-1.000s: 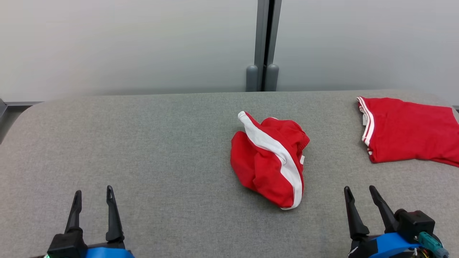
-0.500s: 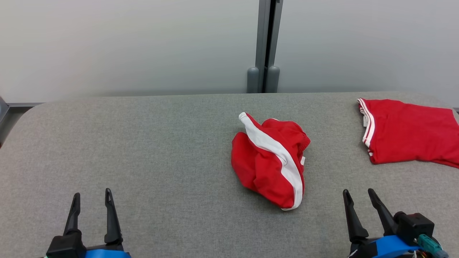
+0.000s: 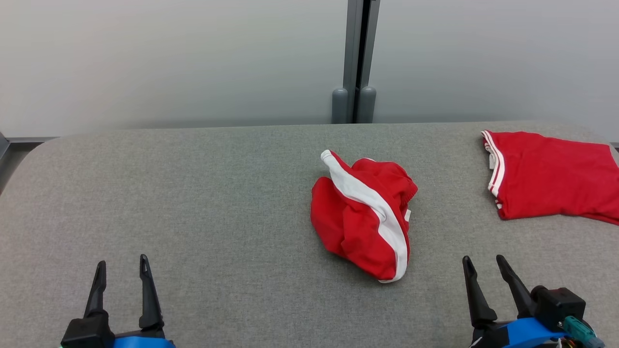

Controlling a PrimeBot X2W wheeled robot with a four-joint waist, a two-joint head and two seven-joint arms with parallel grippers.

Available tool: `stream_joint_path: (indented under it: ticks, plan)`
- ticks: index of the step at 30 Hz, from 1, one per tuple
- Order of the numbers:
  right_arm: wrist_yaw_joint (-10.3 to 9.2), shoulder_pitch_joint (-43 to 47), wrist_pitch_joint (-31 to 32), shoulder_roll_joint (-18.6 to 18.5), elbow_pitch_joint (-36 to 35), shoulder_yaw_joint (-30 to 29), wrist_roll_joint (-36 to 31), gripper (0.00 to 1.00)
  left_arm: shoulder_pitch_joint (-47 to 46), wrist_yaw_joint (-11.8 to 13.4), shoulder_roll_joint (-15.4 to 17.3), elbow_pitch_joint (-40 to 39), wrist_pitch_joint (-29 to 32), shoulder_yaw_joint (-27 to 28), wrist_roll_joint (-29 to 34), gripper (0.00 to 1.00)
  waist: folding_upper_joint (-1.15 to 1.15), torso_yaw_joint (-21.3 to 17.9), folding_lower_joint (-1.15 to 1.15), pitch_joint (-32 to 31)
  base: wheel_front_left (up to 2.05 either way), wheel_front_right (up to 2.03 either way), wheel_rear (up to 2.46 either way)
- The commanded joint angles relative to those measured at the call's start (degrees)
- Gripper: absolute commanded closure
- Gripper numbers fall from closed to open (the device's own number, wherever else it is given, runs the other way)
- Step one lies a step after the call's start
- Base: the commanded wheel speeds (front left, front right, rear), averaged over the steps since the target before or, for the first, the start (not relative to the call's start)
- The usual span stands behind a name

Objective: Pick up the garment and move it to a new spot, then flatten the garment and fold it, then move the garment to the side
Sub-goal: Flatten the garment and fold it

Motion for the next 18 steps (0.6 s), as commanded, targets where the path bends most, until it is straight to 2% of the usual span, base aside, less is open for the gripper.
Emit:
stream_joint_path:
  ticks: [1,18]
  plan:
    - [0.01,0.68,0.09,-0.05,0.15,-0.11,0.36,0.00,-0.34,-0.17,-0.05,0.12,-0.14,0.05,0.30,0.00,-0.01,0.01,0.00,-0.06,0.00,0.00,0.00]
    - [0.01,0.52,-0.07,-0.05,0.47,0.15,0.65,0.00,-0.06,-1.24,-1.14,0.47,-0.14,1.57,1.20,0.00,-0.01,-0.15,0.00,-0.29,0.00,0.00,0.00]
